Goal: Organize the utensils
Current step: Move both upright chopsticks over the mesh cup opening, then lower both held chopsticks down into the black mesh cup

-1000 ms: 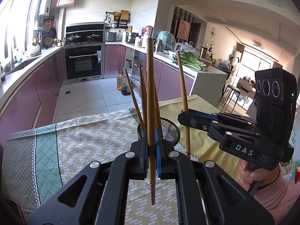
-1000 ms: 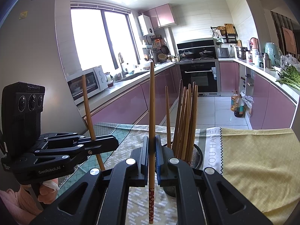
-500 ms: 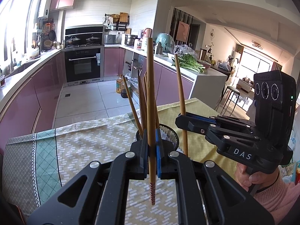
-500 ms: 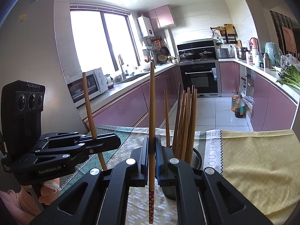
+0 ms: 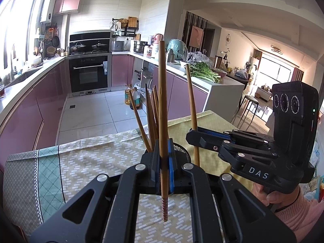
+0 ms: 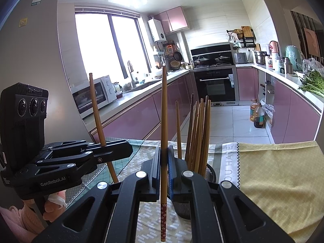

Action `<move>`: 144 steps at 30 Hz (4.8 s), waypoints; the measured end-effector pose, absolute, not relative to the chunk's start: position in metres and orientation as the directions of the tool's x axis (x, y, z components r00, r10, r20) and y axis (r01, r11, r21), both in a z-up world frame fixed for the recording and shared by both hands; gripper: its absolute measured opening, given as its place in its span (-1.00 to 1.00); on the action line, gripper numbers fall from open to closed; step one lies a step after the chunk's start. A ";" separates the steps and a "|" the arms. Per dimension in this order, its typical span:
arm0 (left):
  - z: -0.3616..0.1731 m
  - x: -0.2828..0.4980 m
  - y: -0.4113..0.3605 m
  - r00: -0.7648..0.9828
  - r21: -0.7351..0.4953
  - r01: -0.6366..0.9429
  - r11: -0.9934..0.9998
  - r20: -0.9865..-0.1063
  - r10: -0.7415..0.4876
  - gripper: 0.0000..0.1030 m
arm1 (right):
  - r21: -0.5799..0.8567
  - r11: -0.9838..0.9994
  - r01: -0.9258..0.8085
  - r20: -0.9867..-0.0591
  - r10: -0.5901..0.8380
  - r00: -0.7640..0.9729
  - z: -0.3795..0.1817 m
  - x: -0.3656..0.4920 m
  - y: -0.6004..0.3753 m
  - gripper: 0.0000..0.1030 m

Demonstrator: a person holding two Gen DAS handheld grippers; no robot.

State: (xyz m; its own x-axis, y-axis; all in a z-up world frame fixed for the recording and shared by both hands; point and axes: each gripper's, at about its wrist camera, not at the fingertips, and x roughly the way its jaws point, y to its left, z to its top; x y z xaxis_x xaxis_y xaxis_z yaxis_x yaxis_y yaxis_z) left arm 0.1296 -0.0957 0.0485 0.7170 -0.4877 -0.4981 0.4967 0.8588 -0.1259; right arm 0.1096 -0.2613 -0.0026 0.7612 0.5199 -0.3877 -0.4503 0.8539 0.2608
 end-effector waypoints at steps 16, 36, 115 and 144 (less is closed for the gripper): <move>0.059 0.139 -0.104 0.727 -0.126 0.502 0.856 -0.476 -0.496 -0.86 | 0.264 0.855 -0.447 -0.375 0.518 0.769 0.000 0.111 -0.258 -0.89; 0.060 0.146 -0.109 0.734 -0.125 0.501 0.857 -0.463 -0.497 -0.86 | 0.266 0.851 -0.452 -0.351 0.523 0.777 0.007 0.111 -0.259 -0.89; 0.072 0.168 -0.108 0.751 -0.144 0.499 0.855 -0.421 -0.509 -0.86 | 0.274 0.869 -0.411 -0.320 0.486 0.814 0.019 0.147 -0.269 -0.89; 0.061 0.180 -0.110 0.740 -0.133 0.491 0.861 -0.458 -0.492 -0.86 | 0.266 0.883 -0.386 -0.360 0.462 0.810 0.002 0.158 -0.265 -0.89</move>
